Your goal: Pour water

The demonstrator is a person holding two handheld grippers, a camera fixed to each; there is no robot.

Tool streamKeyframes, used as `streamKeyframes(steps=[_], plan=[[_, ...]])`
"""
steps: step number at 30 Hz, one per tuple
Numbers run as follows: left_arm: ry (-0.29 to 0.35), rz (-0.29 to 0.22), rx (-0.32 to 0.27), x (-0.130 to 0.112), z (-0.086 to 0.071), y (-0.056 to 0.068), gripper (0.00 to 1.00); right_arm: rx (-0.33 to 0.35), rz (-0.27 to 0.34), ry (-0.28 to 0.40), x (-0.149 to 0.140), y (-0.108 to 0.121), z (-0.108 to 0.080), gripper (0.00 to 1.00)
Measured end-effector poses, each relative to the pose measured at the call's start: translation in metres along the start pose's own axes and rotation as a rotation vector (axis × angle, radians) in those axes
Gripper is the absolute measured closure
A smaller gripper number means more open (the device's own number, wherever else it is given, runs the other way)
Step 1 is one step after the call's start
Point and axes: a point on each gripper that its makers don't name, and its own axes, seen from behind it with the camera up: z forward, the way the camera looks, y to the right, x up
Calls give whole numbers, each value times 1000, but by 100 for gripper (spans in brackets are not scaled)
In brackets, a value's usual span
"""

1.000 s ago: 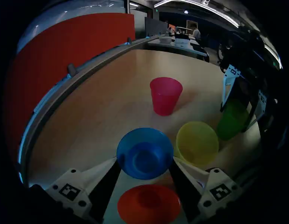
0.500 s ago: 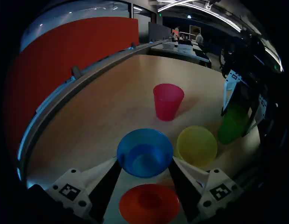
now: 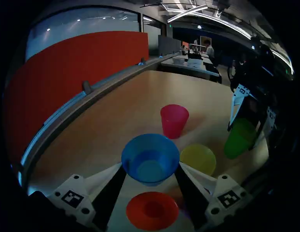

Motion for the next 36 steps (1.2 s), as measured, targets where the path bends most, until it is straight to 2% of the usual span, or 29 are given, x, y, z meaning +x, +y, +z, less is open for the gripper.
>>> streamKeyframes(steps=[12,24,36], plan=[[77,-10,54,18,-31,4,17,-10,-14,27,18,-7,-6,8],[169,-17,107,42,-60,10,17,-18,5,61,33,-9,-14,8],[302,-53,156,62,-85,16,17,-32,7,82,43,-8,-19,8]])
